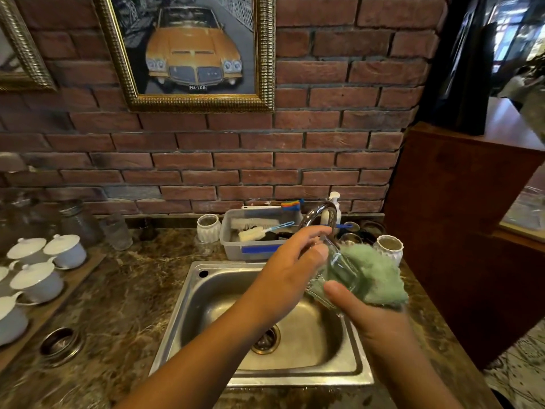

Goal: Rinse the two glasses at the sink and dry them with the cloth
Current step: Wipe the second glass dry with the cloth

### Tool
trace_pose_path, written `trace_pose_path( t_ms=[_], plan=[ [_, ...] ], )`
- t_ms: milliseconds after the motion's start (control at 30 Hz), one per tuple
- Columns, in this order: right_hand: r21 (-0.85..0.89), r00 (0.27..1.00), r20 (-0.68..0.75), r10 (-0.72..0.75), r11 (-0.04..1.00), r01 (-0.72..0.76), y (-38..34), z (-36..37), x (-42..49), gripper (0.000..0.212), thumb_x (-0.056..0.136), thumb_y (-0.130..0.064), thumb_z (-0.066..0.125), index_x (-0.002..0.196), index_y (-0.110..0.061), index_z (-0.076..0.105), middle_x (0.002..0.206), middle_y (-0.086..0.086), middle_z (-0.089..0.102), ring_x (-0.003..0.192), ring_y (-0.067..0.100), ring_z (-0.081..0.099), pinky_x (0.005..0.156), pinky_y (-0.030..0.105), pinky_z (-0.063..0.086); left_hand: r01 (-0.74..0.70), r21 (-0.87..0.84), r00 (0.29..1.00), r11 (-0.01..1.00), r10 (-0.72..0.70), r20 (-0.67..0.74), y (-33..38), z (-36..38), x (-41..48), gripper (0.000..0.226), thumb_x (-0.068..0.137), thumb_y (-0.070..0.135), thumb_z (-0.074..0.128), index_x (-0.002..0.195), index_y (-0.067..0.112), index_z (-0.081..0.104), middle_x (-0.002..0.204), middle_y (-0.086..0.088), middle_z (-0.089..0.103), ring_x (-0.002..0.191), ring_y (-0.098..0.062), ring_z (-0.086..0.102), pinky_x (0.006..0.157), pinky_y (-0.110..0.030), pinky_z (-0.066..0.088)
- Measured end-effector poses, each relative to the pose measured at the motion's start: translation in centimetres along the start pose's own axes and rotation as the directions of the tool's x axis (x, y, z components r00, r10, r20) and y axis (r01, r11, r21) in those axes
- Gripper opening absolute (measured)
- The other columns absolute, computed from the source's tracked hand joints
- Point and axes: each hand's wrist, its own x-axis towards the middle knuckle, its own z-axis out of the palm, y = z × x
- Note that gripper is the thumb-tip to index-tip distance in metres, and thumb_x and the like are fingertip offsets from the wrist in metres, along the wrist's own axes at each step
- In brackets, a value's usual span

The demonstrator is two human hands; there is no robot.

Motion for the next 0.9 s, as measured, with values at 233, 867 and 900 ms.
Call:
trace_pose_path(
  t_ms=[233, 867, 900],
  plan=[
    [-0.590, 0.884, 0.235, -0.405, 0.663, 0.461, 0.7, -1.5, 0.8, 0.080, 0.074, -0.048, 0.079, 0.143, -0.023, 0.045, 0.133, -0.010, 0.057, 0.126, 0.008, 0.055, 0.100, 0.030, 0.051, 0.203, 0.016, 0.979, 0.979, -0.203, -0.036, 1.4, 0.0, 1.0, 0.045, 0.082, 0.059, 0.045, 0.107, 0.029, 0.066, 0.111, -0.002, 0.070, 0.108, -0.022, 0.066, 0.102, -0.055, 0.049],
    [0.515, 0.889, 0.392, 0.237, 0.744, -0.426, 0.9, 0.3, 0.1, 0.083, 0.023, -0.025, 0.103, 0.099, -0.003, 0.078, 0.109, 0.030, 0.071, 0.089, 0.044, 0.073, 0.061, 0.047, 0.063, -0.286, 0.131, 0.958, 0.949, 0.287, 0.008, 1.3, -1.4, -0.5, 0.042, 0.084, 0.044, 0.049, 0.118, 0.024, 0.065, 0.113, 0.000, 0.064, 0.109, -0.024, 0.062, 0.094, -0.046, 0.052],
    [0.492, 0.893, 0.378, 0.243, 0.765, -0.416, 1.0, 0.2, 0.1, 0.086, 0.025, -0.026, 0.103, 0.103, -0.003, 0.076, 0.110, 0.029, 0.071, 0.091, 0.043, 0.073, 0.062, 0.046, 0.063, -0.272, 0.123, 0.962, 0.954, 0.272, 0.022, 1.3, -1.5, -0.6, 0.043, 0.084, 0.046, 0.049, 0.119, 0.025, 0.065, 0.115, 0.001, 0.064, 0.111, -0.022, 0.061, 0.095, -0.043, 0.052]
  ],
)
